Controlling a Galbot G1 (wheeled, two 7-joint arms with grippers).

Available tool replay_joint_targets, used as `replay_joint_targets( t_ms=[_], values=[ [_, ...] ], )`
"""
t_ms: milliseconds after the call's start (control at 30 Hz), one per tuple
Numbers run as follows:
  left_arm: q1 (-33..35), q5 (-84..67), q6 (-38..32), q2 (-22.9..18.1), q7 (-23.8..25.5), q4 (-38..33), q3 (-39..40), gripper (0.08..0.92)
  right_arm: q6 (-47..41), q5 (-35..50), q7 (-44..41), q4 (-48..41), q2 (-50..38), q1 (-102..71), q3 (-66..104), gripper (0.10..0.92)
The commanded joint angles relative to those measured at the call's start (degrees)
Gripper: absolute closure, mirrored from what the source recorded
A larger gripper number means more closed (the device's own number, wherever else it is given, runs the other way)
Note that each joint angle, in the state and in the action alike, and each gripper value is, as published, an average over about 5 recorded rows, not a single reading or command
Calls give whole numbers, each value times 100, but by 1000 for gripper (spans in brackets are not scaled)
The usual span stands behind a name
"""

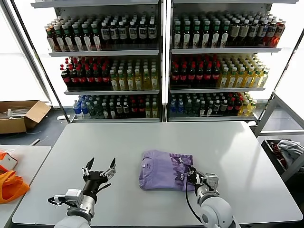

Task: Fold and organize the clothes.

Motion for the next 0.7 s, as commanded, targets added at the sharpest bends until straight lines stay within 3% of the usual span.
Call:
replay_joint_targets(
  t_ms=[33,200,367,700],
  values=[
    [35,56,-6,-47,13,-2,31,177,236,-1022,-385,-278,-231,55,362,870],
    [81,78,-10,-58,21,-25,34,177,906,-2025,-503,-28,8,74,273,725],
    [81,75,-31,-68,17,-46,28,177,1238,-2262,-939,348,84,94,-205,586],
    [24,-6,-276,-35,-71,-118,-88,177,1498,-2742,-1195,-666,329,722,-1240,293]
  ],
)
